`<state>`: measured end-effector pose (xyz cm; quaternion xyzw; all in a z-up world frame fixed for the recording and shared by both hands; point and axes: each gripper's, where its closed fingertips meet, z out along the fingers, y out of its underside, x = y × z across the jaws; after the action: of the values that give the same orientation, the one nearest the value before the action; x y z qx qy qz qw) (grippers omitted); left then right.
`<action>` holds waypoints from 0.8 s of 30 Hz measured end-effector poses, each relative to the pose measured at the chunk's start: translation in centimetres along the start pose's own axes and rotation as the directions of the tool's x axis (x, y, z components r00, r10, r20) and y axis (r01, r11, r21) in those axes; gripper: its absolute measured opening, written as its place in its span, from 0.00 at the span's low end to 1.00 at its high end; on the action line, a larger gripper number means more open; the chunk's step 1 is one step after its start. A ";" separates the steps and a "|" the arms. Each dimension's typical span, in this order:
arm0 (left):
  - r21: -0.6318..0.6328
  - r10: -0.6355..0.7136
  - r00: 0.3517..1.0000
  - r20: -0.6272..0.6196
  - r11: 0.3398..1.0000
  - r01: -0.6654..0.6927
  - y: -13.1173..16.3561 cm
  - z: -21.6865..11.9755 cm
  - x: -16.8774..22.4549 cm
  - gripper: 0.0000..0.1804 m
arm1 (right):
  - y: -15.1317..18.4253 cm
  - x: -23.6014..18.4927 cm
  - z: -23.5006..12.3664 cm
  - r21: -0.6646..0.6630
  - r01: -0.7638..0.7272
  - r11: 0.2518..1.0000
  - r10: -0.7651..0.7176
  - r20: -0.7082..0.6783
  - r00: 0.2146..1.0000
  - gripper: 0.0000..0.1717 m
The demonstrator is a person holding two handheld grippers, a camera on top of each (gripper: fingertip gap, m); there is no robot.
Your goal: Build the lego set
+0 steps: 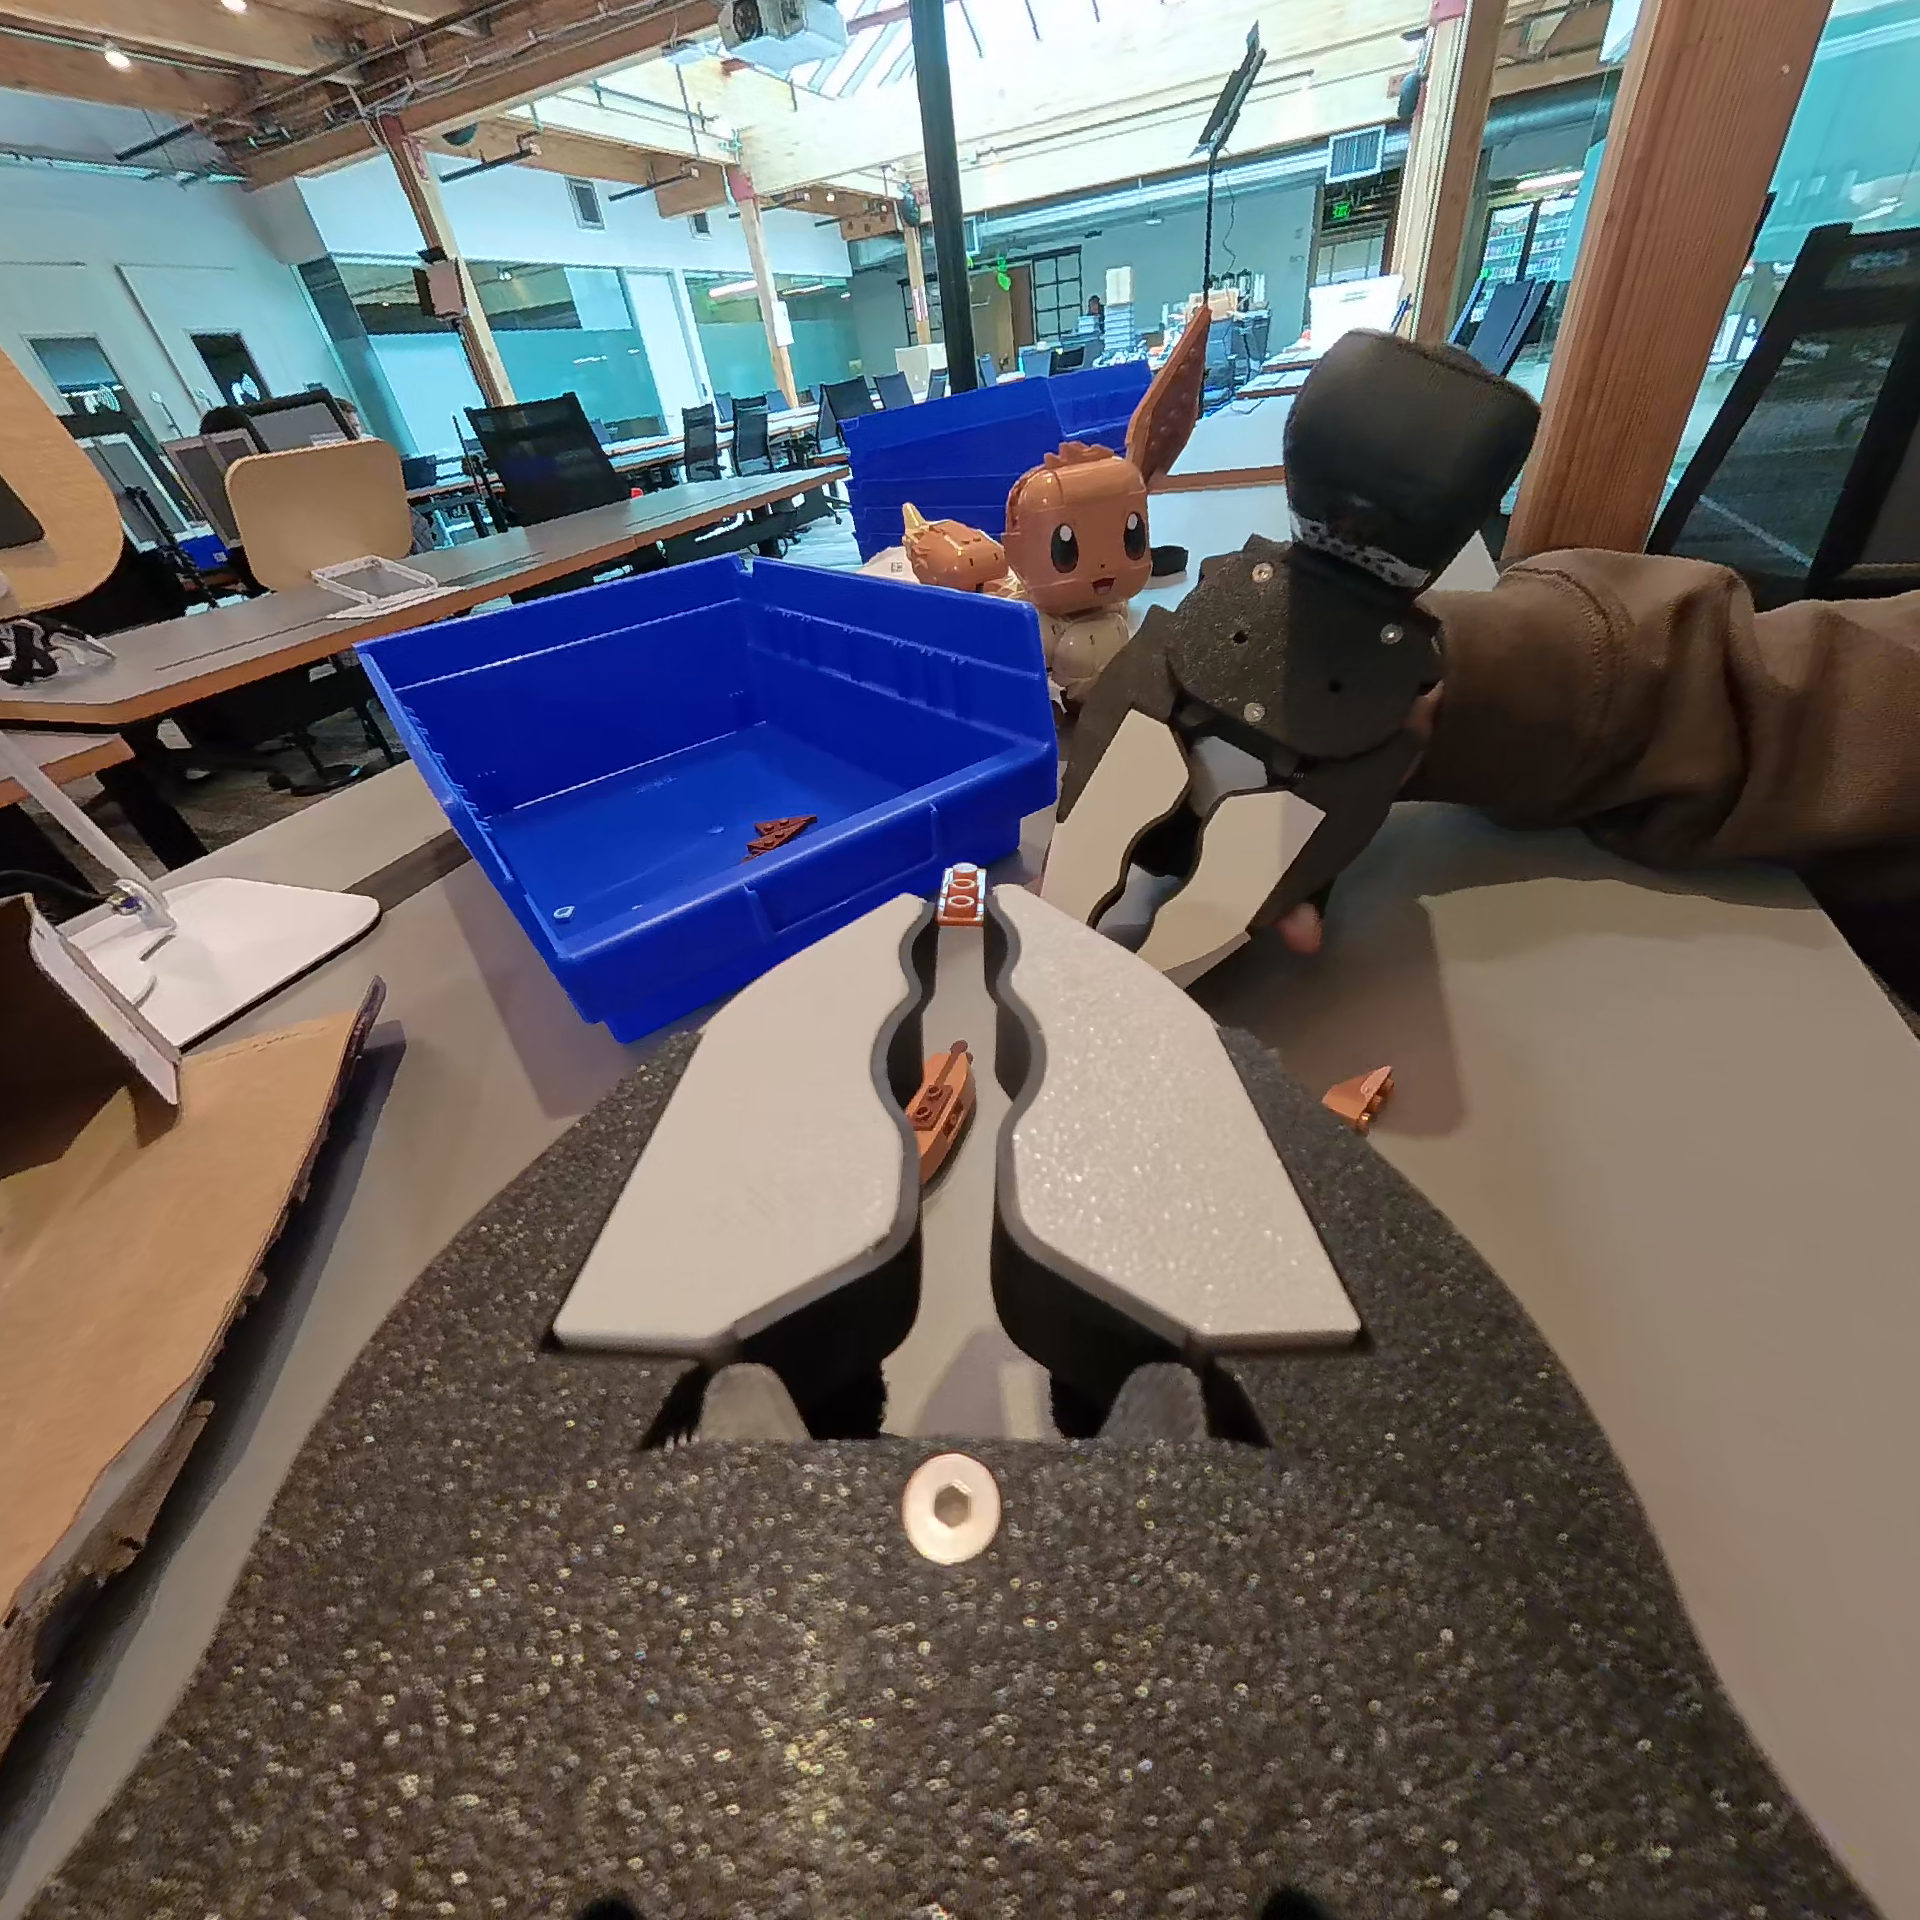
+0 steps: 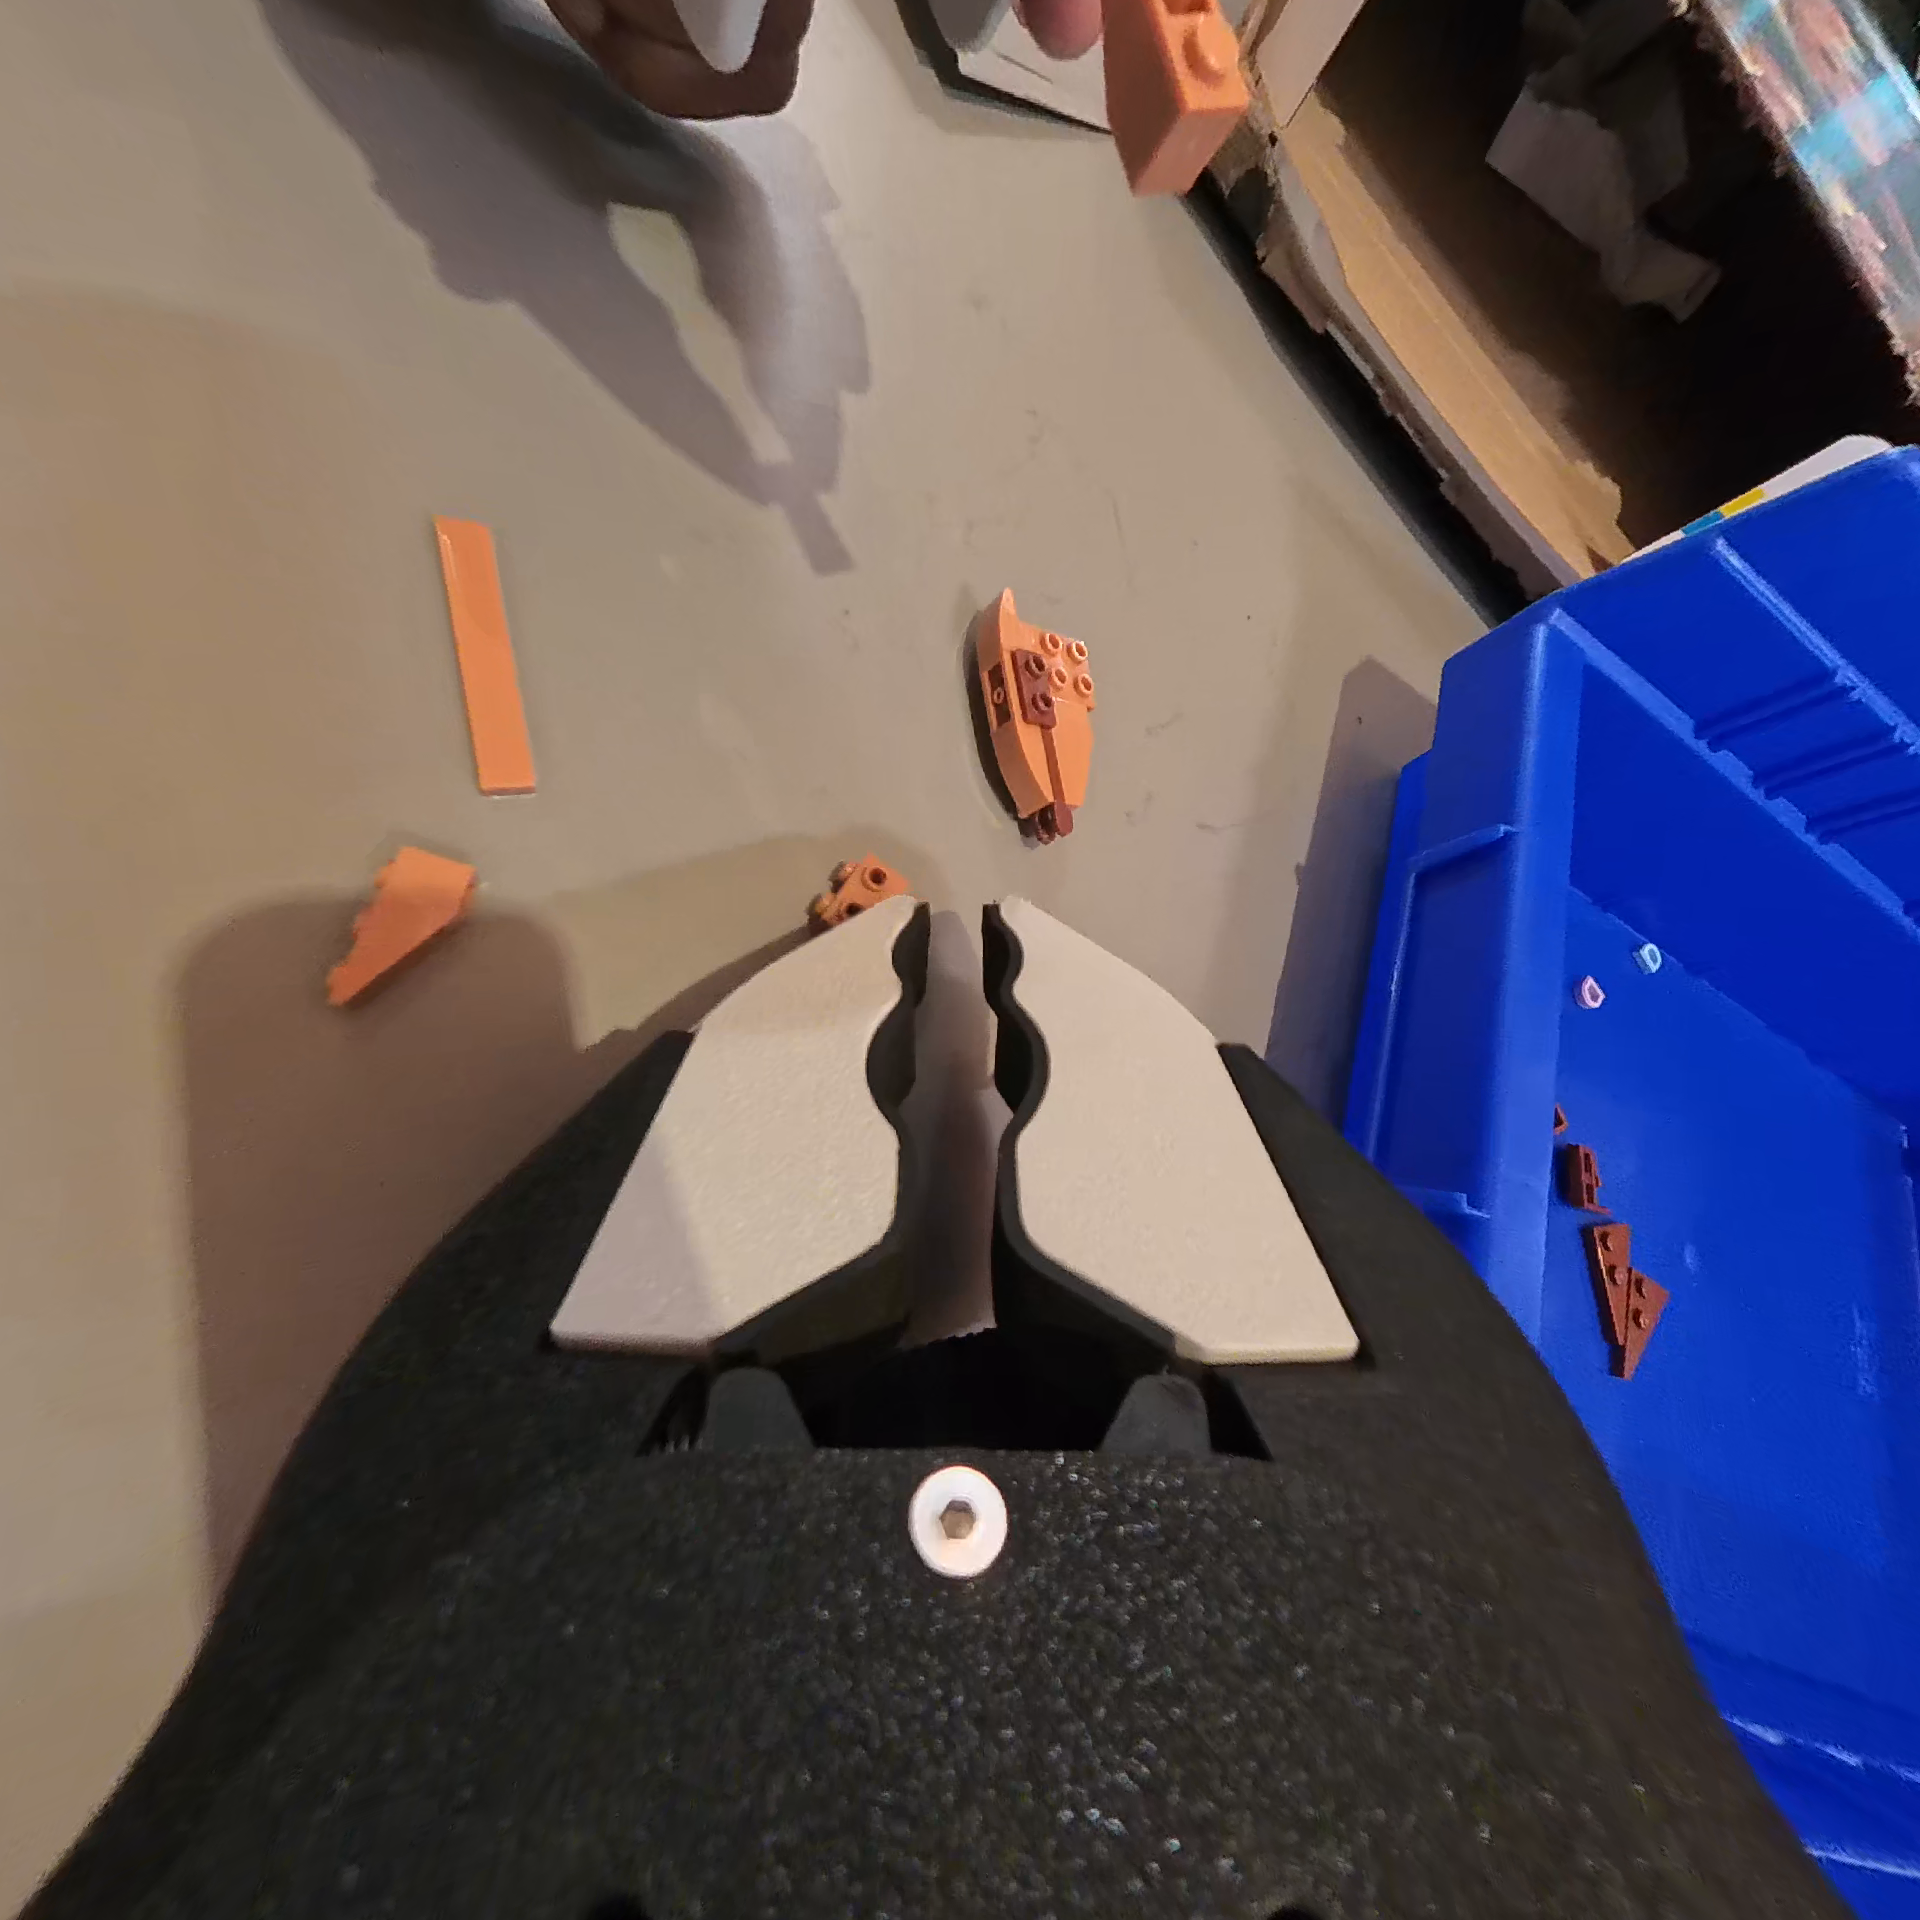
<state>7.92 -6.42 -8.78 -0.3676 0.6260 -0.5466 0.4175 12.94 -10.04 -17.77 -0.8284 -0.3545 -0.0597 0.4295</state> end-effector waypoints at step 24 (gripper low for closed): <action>-0.013 -0.006 1.000 0.020 1.000 0.006 0.5 -0.1 -0.6 0.04 | -0.6 -1.7 -0.8 -0.070 0.158 0.985 -0.126 0.332 0.935 0.13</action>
<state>8.06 -5.75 -9.18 -0.3775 0.6244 -0.5399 0.4196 11.47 -11.33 -17.61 -0.8187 -0.4763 0.0305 0.3193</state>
